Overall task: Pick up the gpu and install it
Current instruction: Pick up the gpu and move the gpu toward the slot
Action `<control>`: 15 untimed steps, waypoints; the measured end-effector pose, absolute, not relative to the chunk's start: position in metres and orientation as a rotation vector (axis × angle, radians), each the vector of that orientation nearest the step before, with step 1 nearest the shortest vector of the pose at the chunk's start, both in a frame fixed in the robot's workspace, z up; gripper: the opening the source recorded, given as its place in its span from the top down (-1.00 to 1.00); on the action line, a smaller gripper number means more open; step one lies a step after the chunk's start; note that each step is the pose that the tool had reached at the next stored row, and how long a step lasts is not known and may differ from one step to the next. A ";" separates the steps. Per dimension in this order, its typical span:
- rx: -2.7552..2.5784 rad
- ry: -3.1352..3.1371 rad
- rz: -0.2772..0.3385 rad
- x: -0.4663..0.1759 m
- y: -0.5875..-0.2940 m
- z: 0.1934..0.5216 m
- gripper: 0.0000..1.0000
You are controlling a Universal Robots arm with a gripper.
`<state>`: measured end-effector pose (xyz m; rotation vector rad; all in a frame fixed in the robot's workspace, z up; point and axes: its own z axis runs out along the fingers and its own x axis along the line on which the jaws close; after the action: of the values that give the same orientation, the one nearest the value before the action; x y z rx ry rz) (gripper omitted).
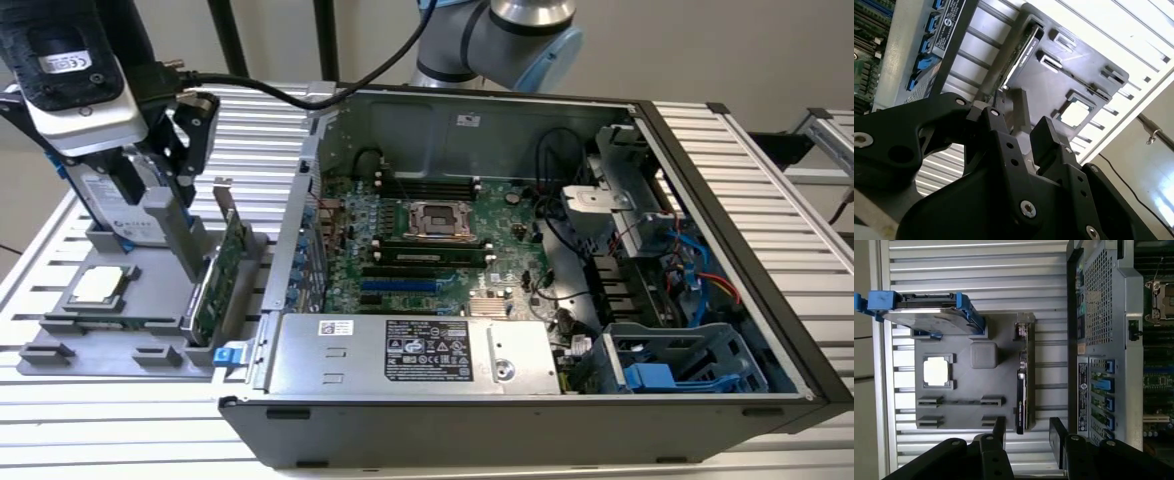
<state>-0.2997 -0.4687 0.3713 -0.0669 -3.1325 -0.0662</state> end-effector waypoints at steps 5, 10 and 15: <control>-0.067 -3.133 -0.066 -0.300 -0.469 0.368 -1.00; -0.067 -3.133 -0.066 -0.300 -0.469 0.364 -1.00; -0.067 -3.133 -0.066 -0.300 -0.469 0.361 -1.00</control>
<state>-0.2997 -0.4687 0.3609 -0.0669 -3.1325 -0.0662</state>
